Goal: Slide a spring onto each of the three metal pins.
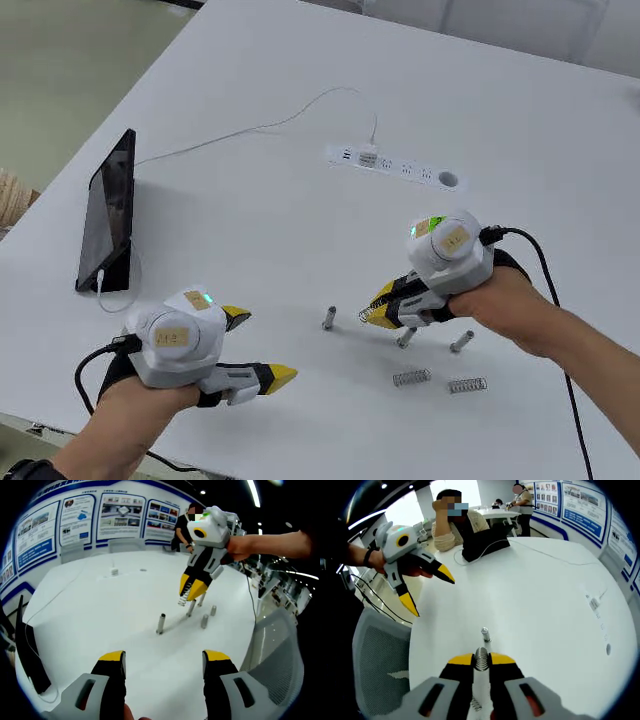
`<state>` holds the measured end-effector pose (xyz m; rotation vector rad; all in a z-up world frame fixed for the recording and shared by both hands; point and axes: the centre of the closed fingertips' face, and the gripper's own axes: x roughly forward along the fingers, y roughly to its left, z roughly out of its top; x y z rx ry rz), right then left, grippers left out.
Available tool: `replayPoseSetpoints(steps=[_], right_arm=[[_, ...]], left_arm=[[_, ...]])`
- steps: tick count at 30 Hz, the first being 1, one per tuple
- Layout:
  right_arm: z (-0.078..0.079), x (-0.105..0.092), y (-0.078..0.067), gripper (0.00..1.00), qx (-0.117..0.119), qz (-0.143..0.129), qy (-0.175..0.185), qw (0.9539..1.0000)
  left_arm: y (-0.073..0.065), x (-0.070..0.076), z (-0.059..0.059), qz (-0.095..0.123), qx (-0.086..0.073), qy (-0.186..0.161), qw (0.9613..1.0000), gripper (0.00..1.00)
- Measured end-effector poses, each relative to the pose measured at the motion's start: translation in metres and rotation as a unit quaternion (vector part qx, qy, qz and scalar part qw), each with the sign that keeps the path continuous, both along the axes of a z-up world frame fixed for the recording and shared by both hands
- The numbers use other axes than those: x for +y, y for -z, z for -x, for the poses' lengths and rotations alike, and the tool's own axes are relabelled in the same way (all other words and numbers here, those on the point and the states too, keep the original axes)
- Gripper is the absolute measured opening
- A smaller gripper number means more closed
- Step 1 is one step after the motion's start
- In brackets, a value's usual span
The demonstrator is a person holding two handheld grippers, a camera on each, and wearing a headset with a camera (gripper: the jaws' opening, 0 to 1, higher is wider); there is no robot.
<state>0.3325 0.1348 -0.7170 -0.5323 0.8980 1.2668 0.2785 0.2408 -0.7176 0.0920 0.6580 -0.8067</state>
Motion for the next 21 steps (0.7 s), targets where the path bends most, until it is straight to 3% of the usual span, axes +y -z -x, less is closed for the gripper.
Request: replayPoseSetpoints(steps=[21], right_arm=[[-0.008,0.028,0.016,0.13,-0.006,0.028,-0.061,0.9977]], left_arm=[[0.001,0.010,0.001,0.012,0.009,-0.011,0.9998,0.64]])
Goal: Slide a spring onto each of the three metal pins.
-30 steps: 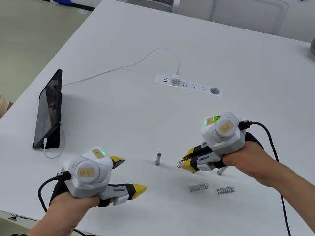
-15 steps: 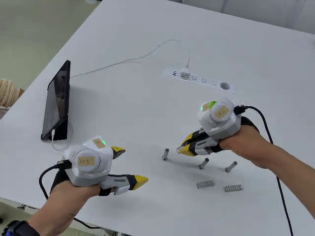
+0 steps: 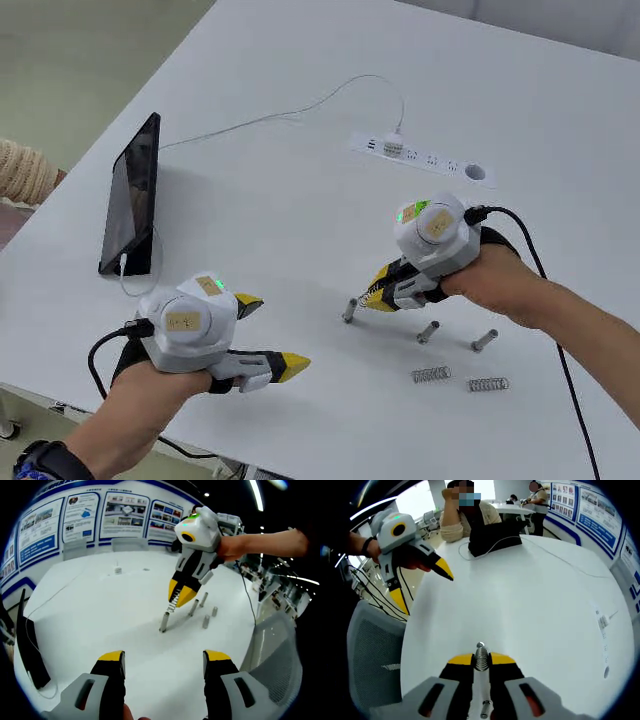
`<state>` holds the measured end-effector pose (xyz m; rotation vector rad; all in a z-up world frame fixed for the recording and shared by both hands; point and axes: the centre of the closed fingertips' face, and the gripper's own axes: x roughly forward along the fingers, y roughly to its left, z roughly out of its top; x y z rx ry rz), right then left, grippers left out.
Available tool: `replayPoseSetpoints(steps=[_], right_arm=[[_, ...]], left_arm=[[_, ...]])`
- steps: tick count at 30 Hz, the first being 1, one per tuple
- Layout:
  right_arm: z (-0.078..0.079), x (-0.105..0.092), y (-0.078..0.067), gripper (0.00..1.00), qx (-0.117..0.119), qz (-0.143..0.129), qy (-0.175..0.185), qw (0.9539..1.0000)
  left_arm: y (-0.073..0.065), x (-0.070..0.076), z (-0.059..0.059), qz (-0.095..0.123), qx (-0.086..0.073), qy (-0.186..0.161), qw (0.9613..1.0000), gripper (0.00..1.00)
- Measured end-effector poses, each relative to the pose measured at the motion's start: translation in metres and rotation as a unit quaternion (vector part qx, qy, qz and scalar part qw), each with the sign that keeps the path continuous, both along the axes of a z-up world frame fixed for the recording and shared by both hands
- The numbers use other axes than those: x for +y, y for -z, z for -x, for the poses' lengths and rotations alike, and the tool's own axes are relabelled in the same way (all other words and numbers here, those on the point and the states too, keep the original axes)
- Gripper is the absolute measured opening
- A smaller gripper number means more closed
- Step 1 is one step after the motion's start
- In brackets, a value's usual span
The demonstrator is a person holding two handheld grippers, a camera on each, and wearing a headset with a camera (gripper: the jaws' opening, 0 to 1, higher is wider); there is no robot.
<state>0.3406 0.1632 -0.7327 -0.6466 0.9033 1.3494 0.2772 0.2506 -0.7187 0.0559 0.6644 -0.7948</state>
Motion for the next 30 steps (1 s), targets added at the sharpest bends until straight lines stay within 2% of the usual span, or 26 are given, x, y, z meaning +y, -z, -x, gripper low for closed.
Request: replayPoseSetpoints(steps=[14,30], right_arm=[[0.001,0.010,0.008,0.13,0.003,0.010,-0.018,0.9998],[-0.002,0.020,0.012,0.13,-0.011,0.019,-0.040,0.9989]], left_arm=[[0.004,0.004,0.004,0.006,0.009,-0.002,0.9999,0.63],[0.005,0.004,0.004,0.004,0.010,-0.001,0.9999,0.63]])
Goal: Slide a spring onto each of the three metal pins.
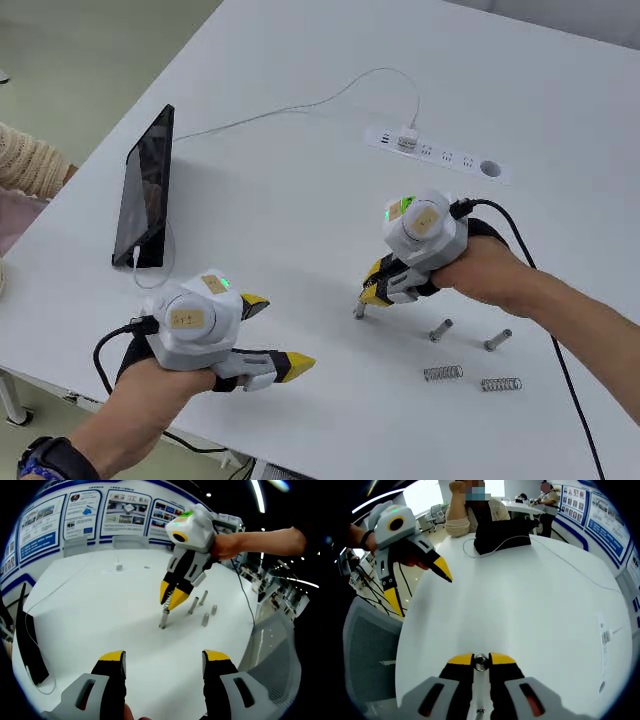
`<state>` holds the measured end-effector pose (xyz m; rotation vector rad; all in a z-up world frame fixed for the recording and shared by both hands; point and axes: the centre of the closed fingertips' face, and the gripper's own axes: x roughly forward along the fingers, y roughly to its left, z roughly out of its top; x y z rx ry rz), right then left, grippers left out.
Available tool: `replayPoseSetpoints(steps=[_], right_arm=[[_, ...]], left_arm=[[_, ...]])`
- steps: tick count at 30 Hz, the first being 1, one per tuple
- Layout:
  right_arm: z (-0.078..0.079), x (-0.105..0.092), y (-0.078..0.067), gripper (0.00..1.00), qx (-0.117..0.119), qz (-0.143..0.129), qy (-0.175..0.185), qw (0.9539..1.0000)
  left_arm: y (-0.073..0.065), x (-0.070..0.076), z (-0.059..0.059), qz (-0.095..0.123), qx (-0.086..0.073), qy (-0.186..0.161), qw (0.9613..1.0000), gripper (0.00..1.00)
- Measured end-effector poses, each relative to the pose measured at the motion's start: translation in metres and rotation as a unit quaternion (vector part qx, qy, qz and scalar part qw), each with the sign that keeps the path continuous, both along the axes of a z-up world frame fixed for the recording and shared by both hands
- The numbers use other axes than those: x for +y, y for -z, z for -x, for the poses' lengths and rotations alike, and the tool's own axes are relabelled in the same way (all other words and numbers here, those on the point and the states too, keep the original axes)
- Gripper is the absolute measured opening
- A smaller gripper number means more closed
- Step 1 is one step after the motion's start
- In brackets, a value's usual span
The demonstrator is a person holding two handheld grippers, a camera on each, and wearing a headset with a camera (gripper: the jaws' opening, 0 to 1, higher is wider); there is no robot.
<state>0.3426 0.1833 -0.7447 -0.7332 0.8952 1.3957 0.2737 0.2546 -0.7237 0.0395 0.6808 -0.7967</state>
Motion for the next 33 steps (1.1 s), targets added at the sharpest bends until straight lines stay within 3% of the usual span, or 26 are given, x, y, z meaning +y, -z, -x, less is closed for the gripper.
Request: replayPoseSetpoints(steps=[10,33], right_arm=[[0.005,0.000,0.012,0.13,-0.021,0.026,-0.032,0.9989],[0.007,-0.001,0.043,0.13,-0.011,0.049,-0.046,0.9977]], left_arm=[[0.000,0.002,0.000,-0.001,0.002,-0.002,1.0000,0.63],[0.003,0.008,-0.001,-0.003,0.005,-0.014,0.9999,0.62]])
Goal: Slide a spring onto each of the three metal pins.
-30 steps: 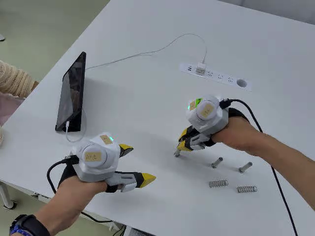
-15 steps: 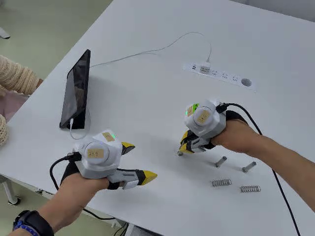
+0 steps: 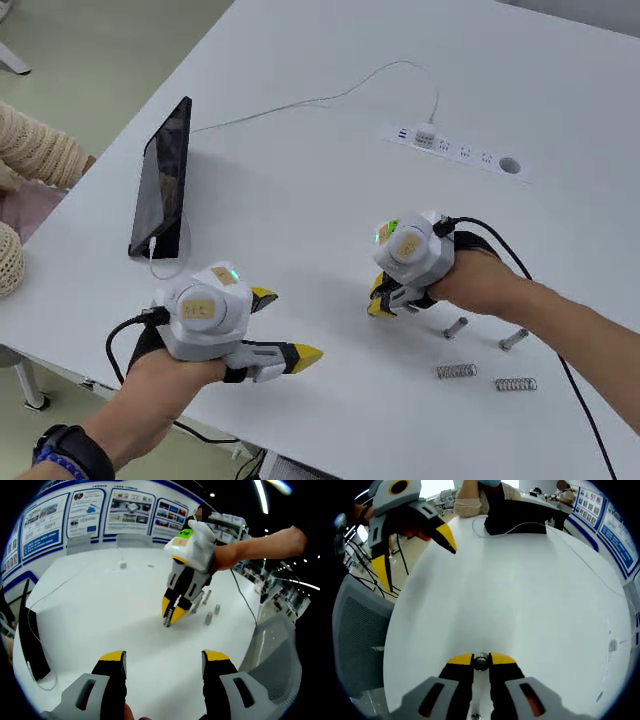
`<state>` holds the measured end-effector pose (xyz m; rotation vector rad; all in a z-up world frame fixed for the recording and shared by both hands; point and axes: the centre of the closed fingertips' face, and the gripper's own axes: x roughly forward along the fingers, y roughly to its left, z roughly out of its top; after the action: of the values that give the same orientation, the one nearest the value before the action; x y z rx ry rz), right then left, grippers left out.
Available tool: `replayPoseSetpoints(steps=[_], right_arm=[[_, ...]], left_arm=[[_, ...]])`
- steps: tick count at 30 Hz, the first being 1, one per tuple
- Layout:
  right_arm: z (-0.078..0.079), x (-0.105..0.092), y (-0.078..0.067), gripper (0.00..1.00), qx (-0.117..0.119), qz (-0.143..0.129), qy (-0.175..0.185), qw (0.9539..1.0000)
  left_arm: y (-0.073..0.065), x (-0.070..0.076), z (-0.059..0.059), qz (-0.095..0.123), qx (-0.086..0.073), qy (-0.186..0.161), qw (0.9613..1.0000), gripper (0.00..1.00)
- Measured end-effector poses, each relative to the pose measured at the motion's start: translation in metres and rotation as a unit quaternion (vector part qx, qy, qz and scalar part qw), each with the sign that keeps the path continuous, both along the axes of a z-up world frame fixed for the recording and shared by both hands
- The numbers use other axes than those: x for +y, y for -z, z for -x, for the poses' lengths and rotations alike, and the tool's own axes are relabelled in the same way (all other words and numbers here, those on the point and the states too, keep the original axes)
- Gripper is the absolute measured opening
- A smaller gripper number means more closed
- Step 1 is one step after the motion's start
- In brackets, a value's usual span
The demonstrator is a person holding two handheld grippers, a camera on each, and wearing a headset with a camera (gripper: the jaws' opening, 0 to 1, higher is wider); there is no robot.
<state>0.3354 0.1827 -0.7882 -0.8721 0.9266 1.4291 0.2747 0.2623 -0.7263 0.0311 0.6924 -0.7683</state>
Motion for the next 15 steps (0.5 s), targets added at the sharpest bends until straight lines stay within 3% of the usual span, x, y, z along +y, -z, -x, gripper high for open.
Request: replayPoseSetpoints(steps=[4,15], right_arm=[[0.000,-0.001,0.000,0.14,0.001,-0.001,0.003,1.0000],[0.001,-0.013,-0.016,0.31,-0.001,-0.009,0.028,0.9996]], left_arm=[[-0.001,0.000,0.000,-0.001,-0.001,0.000,1.0000,0.62],[-0.002,-0.007,0.001,0.000,0.000,0.008,1.0000,0.62]])
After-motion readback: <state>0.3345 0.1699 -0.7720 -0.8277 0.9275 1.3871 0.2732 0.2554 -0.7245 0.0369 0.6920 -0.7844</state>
